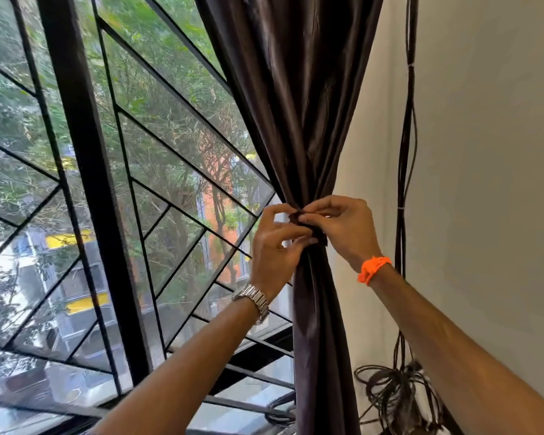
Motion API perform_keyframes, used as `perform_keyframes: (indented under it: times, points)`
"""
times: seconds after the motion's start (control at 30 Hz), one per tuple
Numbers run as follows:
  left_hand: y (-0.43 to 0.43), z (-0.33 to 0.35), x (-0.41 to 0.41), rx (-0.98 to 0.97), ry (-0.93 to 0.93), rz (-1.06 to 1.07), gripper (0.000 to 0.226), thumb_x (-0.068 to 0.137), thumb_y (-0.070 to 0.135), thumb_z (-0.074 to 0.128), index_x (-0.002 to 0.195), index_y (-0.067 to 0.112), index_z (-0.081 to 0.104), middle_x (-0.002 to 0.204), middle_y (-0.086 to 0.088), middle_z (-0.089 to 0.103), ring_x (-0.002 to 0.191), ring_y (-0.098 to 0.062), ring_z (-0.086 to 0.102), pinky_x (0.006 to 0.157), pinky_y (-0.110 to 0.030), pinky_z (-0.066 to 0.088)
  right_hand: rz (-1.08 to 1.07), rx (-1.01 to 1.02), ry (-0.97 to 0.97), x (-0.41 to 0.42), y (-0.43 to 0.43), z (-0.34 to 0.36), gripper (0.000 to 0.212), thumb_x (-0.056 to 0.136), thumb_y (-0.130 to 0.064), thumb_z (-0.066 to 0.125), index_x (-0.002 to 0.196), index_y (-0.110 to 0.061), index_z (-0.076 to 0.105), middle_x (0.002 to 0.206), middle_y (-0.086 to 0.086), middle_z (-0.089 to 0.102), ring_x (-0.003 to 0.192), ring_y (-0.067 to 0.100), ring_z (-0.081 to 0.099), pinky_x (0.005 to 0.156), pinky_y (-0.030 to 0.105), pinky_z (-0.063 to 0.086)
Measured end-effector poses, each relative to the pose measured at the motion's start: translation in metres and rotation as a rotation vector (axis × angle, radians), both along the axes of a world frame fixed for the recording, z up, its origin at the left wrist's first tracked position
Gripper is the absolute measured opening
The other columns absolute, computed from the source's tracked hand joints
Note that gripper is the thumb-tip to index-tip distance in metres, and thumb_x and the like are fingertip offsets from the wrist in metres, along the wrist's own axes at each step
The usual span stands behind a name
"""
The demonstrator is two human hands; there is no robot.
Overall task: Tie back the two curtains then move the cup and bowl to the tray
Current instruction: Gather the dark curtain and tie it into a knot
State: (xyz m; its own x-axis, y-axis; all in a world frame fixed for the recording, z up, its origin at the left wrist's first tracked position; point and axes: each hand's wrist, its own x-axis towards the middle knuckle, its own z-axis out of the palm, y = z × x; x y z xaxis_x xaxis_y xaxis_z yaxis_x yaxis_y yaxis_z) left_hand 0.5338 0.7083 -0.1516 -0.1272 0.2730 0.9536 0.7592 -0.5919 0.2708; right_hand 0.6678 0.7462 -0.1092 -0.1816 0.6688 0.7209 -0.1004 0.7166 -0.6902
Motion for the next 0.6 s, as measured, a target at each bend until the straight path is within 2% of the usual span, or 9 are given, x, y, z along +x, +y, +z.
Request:
perform_keyframes:
  times: [0.1,0.2,0.27,0.33,0.37,0.43,0.5,0.6]
  points:
    - [0.002,-0.002,0.001,-0.001,-0.079,-0.051,0.009,0.070,0.003,0.083,0.076,0.008,0.078,0.109,-0.003,0.063,0.091,-0.008,0.066,0.079,-0.026,0.056,0.081,-0.023,-0.108,0.004,0.001,0.002,0.013,0.072,-0.008,0.082,0.085,-0.008,0.078,0.077,0.004,0.076,0.073,0.017,0.074,0.070,0.026,0.059]
    - [0.002,-0.006,0.004,0.012,-0.095,-0.039,0.010,0.067,0.001,0.084,0.074,0.007,0.079,0.098,0.000,0.067,0.090,0.006,0.062,0.079,-0.015,0.051,0.177,-0.031,-0.232,0.010,0.009,0.005,0.014,0.078,-0.011,0.078,0.091,-0.005,0.078,0.084,0.008,0.076,0.083,0.020,0.074,0.079,0.028,0.059]
    - [0.001,-0.005,0.004,0.002,-0.140,-0.037,0.012,0.065,0.003,0.086,0.074,0.009,0.080,0.089,0.000,0.071,0.082,0.004,0.064,0.076,-0.014,0.050,0.216,-0.028,-0.338,0.013,0.014,0.008,0.015,0.084,-0.013,0.072,0.096,-0.004,0.077,0.088,0.010,0.076,0.086,0.017,0.073,0.077,0.023,0.058]
    - [0.001,-0.003,0.003,-0.034,-0.195,-0.041,0.016,0.063,0.007,0.087,0.076,0.012,0.080,0.081,0.003,0.073,0.074,-0.001,0.066,0.072,-0.018,0.053,0.246,-0.039,-0.391,0.016,0.018,0.011,0.018,0.091,-0.004,0.062,0.102,-0.002,0.075,0.092,0.009,0.075,0.082,0.007,0.071,0.070,0.015,0.053]
    - [0.001,-0.001,0.002,-0.059,-0.229,-0.054,0.017,0.062,0.007,0.087,0.077,0.012,0.080,0.078,0.004,0.073,0.072,-0.002,0.067,0.071,-0.020,0.055,0.284,-0.062,-0.393,0.019,0.020,0.011,0.023,0.091,0.005,0.057,0.106,0.000,0.073,0.096,0.009,0.075,0.084,0.005,0.070,0.071,0.015,0.053]
    - [0.002,0.004,-0.001,-0.096,-0.305,-0.085,0.017,0.061,0.005,0.087,0.076,0.009,0.080,0.075,0.004,0.074,0.069,-0.003,0.069,0.071,-0.020,0.056,0.370,-0.111,-0.379,0.022,0.024,0.007,0.040,0.084,0.021,0.050,0.113,0.000,0.069,0.107,0.010,0.073,0.098,0.010,0.070,0.084,0.022,0.056]
    - [0.004,0.008,-0.005,-0.134,-0.382,-0.087,0.017,0.061,0.005,0.088,0.075,0.009,0.080,0.072,0.003,0.074,0.065,-0.005,0.071,0.067,-0.024,0.058,0.396,-0.119,-0.320,0.021,0.026,0.000,0.047,0.076,0.025,0.058,0.114,0.000,0.069,0.111,0.012,0.072,0.105,0.017,0.069,0.091,0.026,0.055]
    - [0.007,0.011,-0.009,-0.214,-0.428,-0.116,0.015,0.063,0.007,0.088,0.076,0.010,0.079,0.070,0.000,0.075,0.063,-0.012,0.073,0.065,-0.035,0.062,0.260,-0.031,-0.185,0.015,0.028,-0.008,0.032,0.071,0.005,0.078,0.103,0.002,0.073,0.103,0.014,0.074,0.099,0.021,0.071,0.090,0.029,0.055]
